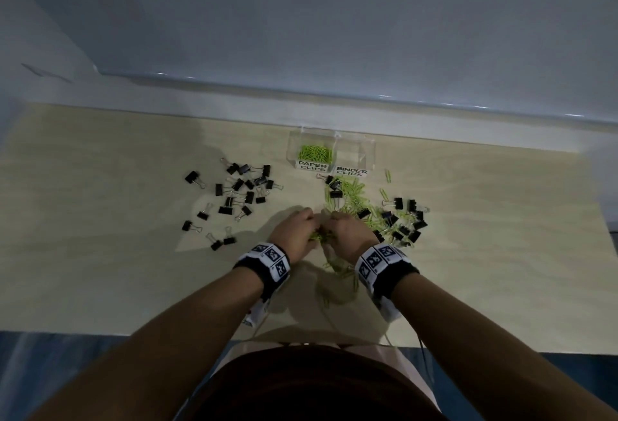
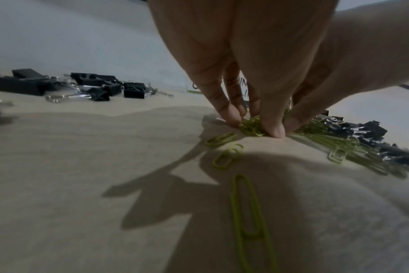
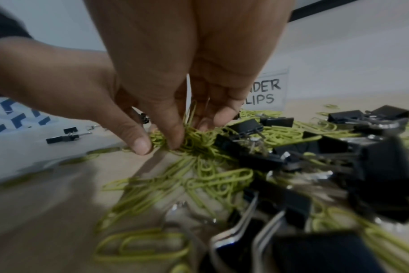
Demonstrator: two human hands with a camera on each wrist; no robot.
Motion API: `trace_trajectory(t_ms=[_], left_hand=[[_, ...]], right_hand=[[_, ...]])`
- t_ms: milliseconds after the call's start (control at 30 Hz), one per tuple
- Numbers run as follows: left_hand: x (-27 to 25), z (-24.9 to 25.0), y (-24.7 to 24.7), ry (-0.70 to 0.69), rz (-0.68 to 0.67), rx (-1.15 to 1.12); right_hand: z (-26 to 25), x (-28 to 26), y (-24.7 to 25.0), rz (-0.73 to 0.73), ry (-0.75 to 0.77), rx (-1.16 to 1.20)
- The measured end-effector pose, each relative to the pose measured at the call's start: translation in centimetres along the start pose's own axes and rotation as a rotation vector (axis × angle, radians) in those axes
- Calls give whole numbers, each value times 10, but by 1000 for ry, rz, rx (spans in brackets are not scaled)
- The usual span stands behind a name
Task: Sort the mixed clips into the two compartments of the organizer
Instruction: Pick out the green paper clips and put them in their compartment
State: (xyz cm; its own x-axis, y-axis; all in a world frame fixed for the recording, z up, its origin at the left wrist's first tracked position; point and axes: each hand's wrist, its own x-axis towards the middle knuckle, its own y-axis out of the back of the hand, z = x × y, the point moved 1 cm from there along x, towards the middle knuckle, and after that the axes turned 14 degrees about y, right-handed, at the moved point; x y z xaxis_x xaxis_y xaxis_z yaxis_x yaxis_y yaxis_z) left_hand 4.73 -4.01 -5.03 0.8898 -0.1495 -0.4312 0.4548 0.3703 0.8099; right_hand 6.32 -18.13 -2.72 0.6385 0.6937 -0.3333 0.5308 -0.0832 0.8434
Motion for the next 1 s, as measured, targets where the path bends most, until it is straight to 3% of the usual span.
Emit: trace_trajectory(t_ms=[133,267,433,567,700,833,933,1000], left_hand=[[1,-4,3,-1,6,8],[3,-19,9,35,8,-17],[1,-30,19,150,84,-304],[13,-21,44,169,132,-507],[37,-6,83,166,255,-593],[69,6,115,192,404,-594],[89,15,127,217,458,-550],[101,18,129,220,424,-522]], right_hand=[[7,-1,-3,57,-75,72],[16,-7,-1,251,-189,264],[22,-7,14,471,-352,603],[20,11,50,605,-316,731],[28,51,90,696,-279,668],[36,88,112,715,-278,559],[46,100,116,609,-281,484],[51,94,115,514,-271,451]])
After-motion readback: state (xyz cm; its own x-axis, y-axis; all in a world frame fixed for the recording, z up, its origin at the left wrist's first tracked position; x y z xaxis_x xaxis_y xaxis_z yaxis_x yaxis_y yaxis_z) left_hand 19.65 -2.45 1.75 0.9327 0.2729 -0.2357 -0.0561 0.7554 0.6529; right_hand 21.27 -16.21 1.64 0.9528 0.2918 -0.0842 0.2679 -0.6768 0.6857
